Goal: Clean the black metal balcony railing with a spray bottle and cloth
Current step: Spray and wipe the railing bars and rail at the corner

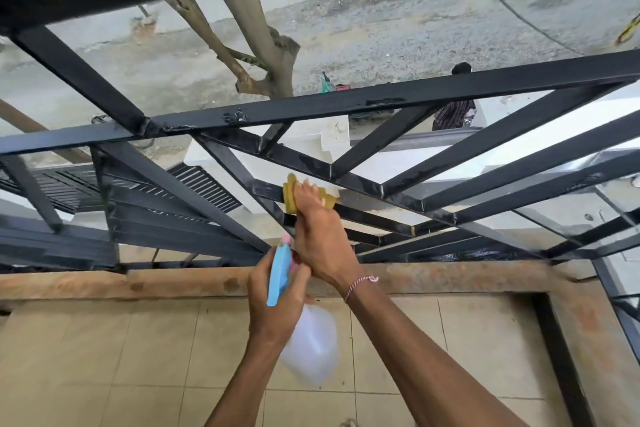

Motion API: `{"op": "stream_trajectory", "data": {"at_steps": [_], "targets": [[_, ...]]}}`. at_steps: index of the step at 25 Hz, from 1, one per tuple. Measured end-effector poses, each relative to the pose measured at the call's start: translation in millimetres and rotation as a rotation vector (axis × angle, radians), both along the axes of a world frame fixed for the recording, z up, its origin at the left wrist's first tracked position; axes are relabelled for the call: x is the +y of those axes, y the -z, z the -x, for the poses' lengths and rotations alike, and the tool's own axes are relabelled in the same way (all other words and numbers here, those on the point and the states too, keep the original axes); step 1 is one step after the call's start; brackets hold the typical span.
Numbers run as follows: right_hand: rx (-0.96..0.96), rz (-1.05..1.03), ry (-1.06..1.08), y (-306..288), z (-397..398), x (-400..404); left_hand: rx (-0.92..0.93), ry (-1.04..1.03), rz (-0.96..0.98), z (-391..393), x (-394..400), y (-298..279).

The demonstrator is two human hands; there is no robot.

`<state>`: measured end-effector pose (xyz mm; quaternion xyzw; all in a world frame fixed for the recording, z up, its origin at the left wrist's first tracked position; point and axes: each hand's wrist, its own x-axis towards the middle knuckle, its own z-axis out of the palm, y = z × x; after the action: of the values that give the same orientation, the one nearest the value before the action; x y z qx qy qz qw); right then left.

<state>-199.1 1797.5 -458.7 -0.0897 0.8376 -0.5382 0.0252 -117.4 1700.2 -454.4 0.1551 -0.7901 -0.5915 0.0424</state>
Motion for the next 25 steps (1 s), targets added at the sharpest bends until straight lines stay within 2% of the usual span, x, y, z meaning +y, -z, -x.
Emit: {"op": "stream_trajectory", "data": {"at_steps": [4, 8, 12, 13, 15, 17, 19, 22, 25], "targets": [[0.115, 0.079, -0.104, -26.0, 10.5, -23.0, -0.023, -0.072, -0.001, 2.2, -18.4, -6.7], [0.192, 0.159, -0.18, -26.7, 6.7, -24.2, -0.014, -0.041, 0.001, -0.9, -28.7, -6.0], [0.542, -0.165, -0.36, 23.4, -1.0, -4.3, 0.016, 0.003, 0.086, -4.9, -29.7, -1.5], [0.557, -0.228, -0.408, 38.1, -4.1, 5.3, 0.028, 0.016, 0.102, -4.3, -30.4, 1.4], [0.469, -0.352, -0.289, 70.3, -11.3, 37.3, 0.047, 0.049, 0.087, -2.0, -30.2, 5.7], [0.225, -0.473, -0.121, 97.6, -20.7, 75.6, 0.085, 0.094, 0.081, 0.5, -29.1, 6.8], [0.121, -0.548, -0.008, 121.2, -30.1, 98.6, 0.098, 0.13, 0.076, 4.9, -28.2, 10.7], [0.04, -0.494, 0.016, 122.1, -37.8, 104.6, 0.068, 0.158, 0.063, 7.0, -22.2, 19.8], [0.086, -0.355, 0.165, 100.9, -36.2, 115.2, 0.049, 0.167, 0.049, 7.4, -12.3, 19.9]]}}
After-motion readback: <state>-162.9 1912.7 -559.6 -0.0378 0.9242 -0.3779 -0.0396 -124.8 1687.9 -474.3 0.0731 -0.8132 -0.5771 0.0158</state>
